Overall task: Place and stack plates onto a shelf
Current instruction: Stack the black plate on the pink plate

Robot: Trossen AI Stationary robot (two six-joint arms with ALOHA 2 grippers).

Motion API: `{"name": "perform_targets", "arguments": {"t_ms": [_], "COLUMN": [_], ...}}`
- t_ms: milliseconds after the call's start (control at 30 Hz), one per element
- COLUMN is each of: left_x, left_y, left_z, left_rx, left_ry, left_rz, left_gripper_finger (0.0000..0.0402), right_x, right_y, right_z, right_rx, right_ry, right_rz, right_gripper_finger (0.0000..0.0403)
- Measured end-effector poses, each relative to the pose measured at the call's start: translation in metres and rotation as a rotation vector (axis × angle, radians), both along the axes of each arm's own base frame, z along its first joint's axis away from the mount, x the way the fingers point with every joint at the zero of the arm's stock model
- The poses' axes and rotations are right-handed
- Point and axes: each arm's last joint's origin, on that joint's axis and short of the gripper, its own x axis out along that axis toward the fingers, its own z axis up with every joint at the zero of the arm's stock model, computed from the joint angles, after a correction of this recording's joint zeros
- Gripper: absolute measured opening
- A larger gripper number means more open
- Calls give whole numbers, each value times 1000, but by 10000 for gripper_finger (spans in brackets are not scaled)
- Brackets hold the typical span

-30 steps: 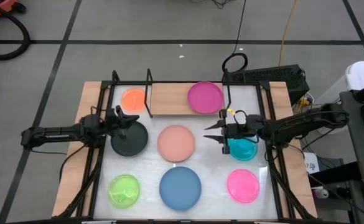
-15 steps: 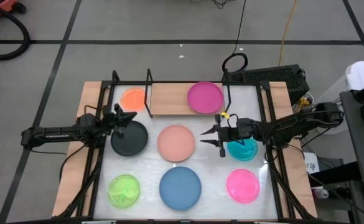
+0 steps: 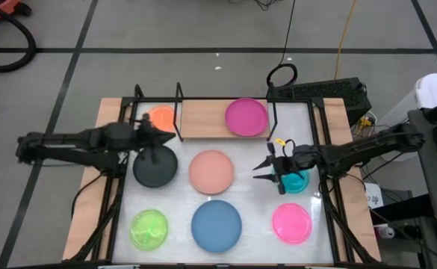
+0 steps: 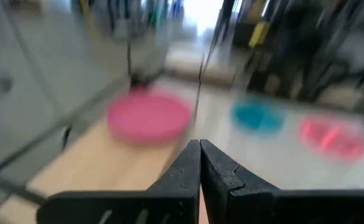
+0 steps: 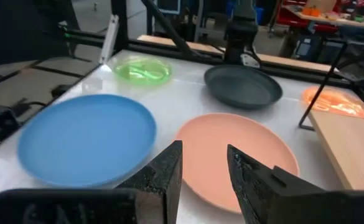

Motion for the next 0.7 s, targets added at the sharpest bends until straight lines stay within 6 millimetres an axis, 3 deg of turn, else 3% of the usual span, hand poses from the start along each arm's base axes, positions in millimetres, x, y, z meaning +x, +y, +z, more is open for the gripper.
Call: {"name": "perform_targets", "arguments": {"t_ms": [167, 367, 567, 700], "left_x": [35, 56, 78, 86], "left_y": [-1, -3, -21, -37], "left_z": [-6, -28, -59, -76], "left_rx": [-119, -301, -573, -599], "left_ry": [370, 740, 905, 996], "left_rz": [74, 182, 86, 79], "left_gripper_finger": [4, 10, 81, 144], "right_x": [-15, -26, -29, -29], "right_y": [2, 0, -1, -1], "right_z": [6, 13, 15, 16], "right_rx": [11, 20, 40, 40], "right_ry": [23, 12, 3, 1], "right_rz": [15, 13, 9, 8], "right_gripper_finger": [112, 112, 112, 112]}}
